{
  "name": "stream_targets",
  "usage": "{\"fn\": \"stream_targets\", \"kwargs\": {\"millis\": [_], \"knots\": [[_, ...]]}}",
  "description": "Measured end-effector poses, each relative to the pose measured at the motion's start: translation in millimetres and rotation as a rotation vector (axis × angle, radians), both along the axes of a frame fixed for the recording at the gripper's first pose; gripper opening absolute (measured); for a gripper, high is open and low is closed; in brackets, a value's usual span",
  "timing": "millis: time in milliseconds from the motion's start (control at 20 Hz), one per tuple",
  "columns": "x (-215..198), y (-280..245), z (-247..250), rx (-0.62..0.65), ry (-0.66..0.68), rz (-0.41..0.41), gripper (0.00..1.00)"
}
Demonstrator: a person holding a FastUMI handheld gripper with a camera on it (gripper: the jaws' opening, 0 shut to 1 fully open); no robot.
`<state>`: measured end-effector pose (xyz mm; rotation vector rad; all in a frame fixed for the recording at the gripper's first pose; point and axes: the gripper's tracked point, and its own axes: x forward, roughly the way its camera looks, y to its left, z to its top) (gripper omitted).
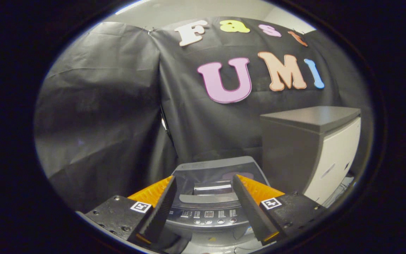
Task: Put the clothes into the washing machine and then close the washing machine lid.
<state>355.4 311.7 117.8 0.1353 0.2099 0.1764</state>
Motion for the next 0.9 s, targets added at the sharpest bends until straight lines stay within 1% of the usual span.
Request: {"fn": "stream_targets", "kwargs": {"millis": [300,650,900], "knots": [[-42,-12,42,0.004,-0.058,0.037,0.98],[-85,-56,101,-0.019,-0.175,-0.001,0.97],[-116,-94,117,-0.005,-0.201,-0.037,0.97]]}}
